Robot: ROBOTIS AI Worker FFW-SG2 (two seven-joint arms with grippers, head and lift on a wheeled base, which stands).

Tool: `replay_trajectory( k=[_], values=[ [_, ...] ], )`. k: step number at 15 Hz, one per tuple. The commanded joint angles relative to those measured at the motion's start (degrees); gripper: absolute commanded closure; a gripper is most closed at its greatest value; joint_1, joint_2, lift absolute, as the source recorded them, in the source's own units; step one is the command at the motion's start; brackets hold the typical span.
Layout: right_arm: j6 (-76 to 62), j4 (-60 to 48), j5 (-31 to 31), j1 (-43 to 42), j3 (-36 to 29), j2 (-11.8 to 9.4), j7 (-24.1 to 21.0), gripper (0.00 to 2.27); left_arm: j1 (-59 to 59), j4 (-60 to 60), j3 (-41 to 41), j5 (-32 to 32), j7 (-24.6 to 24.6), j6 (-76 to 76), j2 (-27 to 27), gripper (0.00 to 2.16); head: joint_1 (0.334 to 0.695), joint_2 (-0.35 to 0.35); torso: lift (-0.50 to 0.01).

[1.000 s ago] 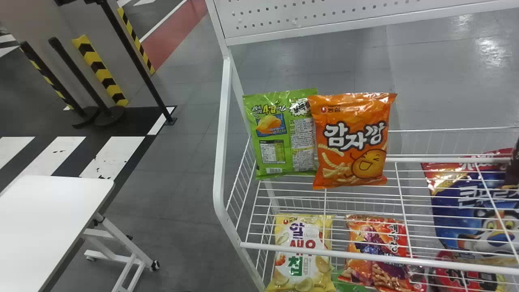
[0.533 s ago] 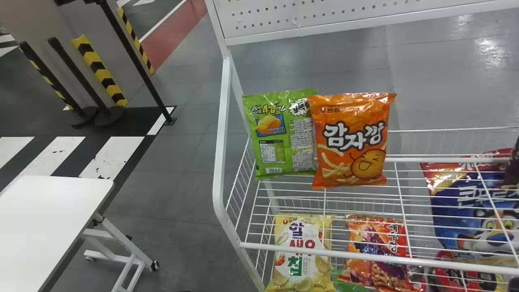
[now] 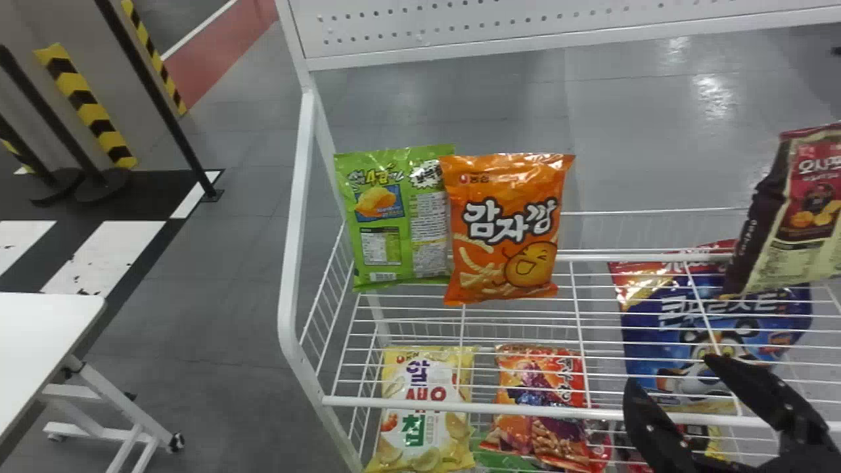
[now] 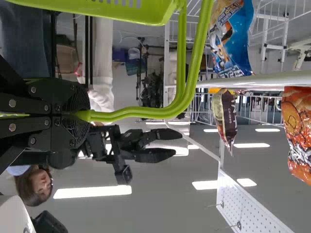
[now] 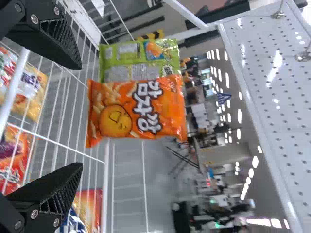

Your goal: Hold basket handle with left hand then pick spicy shrimp crackers with right hand and place into basket

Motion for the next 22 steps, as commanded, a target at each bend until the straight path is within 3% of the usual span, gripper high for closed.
replay_trajectory(
  k=[1, 7, 12, 22],
  values=[
    [-12.31, 7.91, 0.01, 0.80, -1.63, 0.05, -0.14, 0.11, -0.09, 0.16, -0.03, -0.01, -0.74, 0.00, 0.00, 2.15, 0.695, 0.142, -0.010],
    [-35.51, 18.37, -1.66, 5.46, -4.44, 0.05, -0.94, 0.11, -0.09, 0.24, -0.39, -0.27, -0.74, 0.00, -0.09, 2.15, 0.695, 0.045, -0.010],
    [-35.86, 20.74, -2.28, 5.37, -7.08, 0.05, -1.90, 0.11, -0.09, 0.16, -0.83, -0.45, -0.74, 0.18, 0.00, 2.15, 0.695, -0.061, -0.010],
    [-36.22, 21.71, -2.45, 5.46, -9.10, 0.05, -1.90, 0.11, -0.26, 0.16, -1.18, -0.53, -0.74, 1.58, 0.26, 2.15, 0.695, -0.134, -0.010]
  ],
)
